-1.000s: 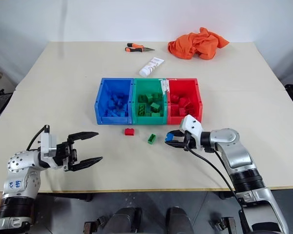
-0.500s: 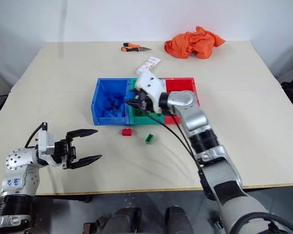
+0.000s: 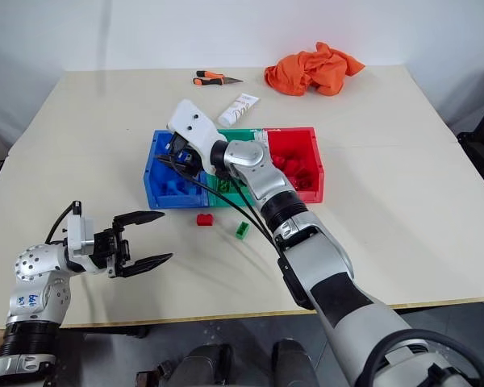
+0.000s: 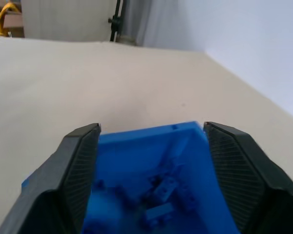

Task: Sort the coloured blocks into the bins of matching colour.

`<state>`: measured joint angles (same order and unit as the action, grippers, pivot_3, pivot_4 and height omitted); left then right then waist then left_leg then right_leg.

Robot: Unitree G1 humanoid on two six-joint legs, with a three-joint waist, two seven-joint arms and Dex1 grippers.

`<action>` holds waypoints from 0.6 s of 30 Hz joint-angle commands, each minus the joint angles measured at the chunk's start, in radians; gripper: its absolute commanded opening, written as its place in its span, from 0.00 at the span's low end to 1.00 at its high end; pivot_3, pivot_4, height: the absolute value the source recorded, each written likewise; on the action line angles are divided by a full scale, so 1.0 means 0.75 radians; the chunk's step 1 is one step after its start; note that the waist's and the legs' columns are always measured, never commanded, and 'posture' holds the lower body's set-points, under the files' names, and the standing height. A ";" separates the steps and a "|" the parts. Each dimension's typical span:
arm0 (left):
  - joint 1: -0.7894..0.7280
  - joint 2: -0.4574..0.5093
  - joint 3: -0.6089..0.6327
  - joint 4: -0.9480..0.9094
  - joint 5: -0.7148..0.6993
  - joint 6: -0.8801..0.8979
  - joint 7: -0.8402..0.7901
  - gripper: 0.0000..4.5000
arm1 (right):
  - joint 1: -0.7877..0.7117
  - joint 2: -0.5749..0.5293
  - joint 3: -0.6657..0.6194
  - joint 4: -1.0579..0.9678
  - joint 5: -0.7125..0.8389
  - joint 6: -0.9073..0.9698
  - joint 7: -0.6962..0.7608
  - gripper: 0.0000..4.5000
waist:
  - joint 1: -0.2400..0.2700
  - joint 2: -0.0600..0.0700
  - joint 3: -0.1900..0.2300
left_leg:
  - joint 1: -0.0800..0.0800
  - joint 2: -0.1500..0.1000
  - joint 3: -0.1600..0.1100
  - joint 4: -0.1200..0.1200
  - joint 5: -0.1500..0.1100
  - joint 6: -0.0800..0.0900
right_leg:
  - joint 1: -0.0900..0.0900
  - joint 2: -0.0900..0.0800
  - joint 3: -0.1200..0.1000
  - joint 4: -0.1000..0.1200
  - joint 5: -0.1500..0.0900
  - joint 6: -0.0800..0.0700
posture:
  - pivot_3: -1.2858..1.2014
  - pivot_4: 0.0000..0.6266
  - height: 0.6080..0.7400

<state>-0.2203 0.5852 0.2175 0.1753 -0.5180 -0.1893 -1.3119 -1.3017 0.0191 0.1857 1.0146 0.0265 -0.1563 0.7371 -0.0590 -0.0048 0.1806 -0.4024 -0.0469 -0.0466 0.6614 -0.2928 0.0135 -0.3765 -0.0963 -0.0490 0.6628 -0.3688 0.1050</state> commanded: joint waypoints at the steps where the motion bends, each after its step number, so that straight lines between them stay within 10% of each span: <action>1: 0.004 -0.001 0.007 -0.013 -0.013 -0.024 -0.005 1.00 | 0.036 -0.050 -0.040 -0.128 0.026 -0.042 0.068 0.77 | 0.001 0.000 0.000 | 0.000 0.000 0.000 0.000 0.000 0.000 | 0.000 0.000 0.000 0.000 0.000 0.000 | 0.52 0.24 1.00; 11: -0.074 -0.009 -0.022 0.072 -0.007 -0.033 -0.040 1.00 | 0.526 -0.408 -0.042 -0.985 0.282 0.327 0.500 0.77 | 0.021 0.000 0.000 | -0.001 0.000 -0.001 0.001 0.000 0.000 | 0.001 0.000 0.000 -0.001 0.000 0.000 | 0.52 0.24 1.00; 18: -0.106 -0.003 -0.025 0.106 -0.004 -0.030 -0.055 1.00 | 1.044 -0.923 -0.235 -1.419 0.441 0.531 0.697 0.77 | 0.057 0.000 0.000 | -0.001 0.000 0.003 0.001 -0.001 0.002 | 0.002 -0.001 0.000 -0.005 0.000 0.000 | 0.52 0.24 1.00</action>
<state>-0.2977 0.5707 0.1865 0.2582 -0.5110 -0.2038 -1.3486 -0.5422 -0.6351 0.0683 0.0238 0.3224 0.2171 1.2431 -0.0161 -0.0050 0.1806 -0.4037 -0.0470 -0.0450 0.6628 -0.2936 0.0151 -0.3742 -0.0970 -0.0486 0.6581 -0.3687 0.1051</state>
